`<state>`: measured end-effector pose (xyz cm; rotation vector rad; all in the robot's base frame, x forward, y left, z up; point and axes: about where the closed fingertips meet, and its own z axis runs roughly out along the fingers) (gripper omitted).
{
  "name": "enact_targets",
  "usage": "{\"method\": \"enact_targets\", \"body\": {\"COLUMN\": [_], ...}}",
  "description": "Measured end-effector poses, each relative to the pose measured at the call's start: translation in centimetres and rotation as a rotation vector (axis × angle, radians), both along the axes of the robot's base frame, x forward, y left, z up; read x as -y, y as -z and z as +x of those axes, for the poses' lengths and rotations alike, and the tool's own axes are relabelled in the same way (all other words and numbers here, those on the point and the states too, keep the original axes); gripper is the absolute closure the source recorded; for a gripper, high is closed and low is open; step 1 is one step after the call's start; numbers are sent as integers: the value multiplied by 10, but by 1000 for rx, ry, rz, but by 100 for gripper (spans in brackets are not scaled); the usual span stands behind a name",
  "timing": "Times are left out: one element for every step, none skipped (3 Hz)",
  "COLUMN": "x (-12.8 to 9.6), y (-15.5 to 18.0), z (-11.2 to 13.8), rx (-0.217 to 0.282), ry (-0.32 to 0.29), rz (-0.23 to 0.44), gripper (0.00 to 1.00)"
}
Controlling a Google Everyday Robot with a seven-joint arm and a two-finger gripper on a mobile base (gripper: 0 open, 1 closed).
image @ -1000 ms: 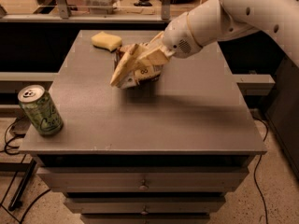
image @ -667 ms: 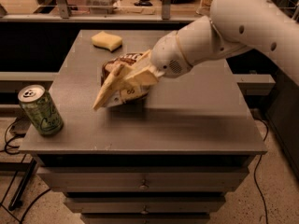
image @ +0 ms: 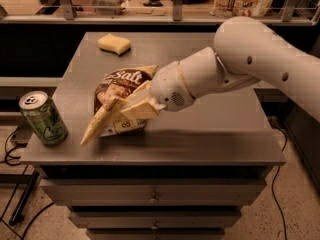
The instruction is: Move brown chip bag near green can
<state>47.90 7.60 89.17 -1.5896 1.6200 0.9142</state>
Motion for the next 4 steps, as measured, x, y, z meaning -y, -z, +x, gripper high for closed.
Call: {"method": "enact_targets", "body": {"x": [-7,-12,-13,-14], "y": [10,14,13,13], "z": [-17,-28,-31,-32], "rx": [-44,-72,-76,-76], "ry": [-14,-16,-8,-11], "rz": [27,54,71,70], "gripper": [59,28,4,0]}}
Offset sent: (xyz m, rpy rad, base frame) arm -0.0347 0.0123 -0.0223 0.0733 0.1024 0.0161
